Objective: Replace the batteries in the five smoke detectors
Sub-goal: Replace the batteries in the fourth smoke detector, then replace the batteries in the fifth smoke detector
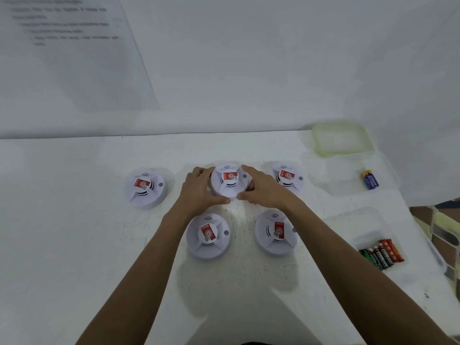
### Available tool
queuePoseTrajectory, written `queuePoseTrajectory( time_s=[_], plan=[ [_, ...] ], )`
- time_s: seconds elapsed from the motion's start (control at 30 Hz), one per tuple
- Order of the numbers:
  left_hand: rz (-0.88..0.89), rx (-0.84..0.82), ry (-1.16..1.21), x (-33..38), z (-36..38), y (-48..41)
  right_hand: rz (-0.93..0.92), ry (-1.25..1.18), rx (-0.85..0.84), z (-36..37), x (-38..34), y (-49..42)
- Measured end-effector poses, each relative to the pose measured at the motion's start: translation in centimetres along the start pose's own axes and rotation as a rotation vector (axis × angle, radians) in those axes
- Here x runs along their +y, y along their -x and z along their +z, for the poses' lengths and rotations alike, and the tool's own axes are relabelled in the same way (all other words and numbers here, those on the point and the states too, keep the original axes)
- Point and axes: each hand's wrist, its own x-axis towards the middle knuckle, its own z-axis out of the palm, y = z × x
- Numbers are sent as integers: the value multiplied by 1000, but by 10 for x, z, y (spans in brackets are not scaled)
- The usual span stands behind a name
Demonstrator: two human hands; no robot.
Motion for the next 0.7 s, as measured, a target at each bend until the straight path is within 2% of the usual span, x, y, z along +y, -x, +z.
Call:
queuePoseTrajectory(
  time_s=[0.13,0.23,0.4,0.53,0.6,0.7],
  plan=[
    [-6,-39,-17,-3,-1,4,31,18,-26,3,-1,-4],
    [8,-36,20,-7,-4,14,15,134,18,4,-9,-2],
    [122,191,-36,-16,-24,45,-220,165,169,14,-42,-1],
    [176,387,-189,-46,-52,62,-231,44,45,33,-66,-17],
    [119,409,-210,-65,-68,69,-224,15,-13,45,-72,-27],
    [-83,302,-162,-93,-84,73,-221,-29,-51,65,-78,-44]
  ],
)
